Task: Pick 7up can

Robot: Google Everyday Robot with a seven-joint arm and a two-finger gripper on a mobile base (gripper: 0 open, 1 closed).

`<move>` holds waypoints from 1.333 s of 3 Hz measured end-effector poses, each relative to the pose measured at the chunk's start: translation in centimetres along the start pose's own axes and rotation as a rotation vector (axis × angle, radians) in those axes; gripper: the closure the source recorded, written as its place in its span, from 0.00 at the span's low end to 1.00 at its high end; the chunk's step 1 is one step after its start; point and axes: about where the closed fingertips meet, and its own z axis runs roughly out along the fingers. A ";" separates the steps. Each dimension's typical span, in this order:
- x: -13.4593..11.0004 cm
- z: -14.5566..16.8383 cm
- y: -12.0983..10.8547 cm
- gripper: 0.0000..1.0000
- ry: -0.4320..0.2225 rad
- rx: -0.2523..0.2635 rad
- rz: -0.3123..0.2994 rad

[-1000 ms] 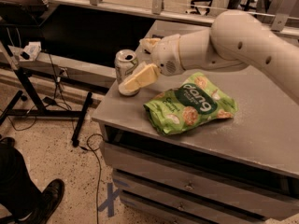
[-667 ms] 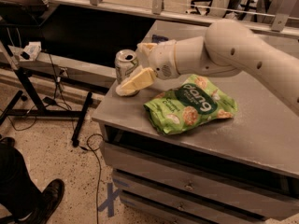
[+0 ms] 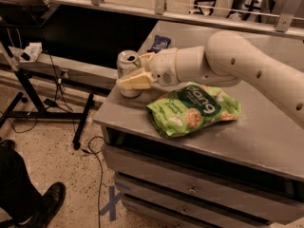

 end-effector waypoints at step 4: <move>-4.7 -4.1 -3.9 1.00 -0.014 0.097 -0.113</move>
Offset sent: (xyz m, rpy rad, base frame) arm 0.0263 -0.0314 0.0460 -0.0345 -0.1133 -0.0537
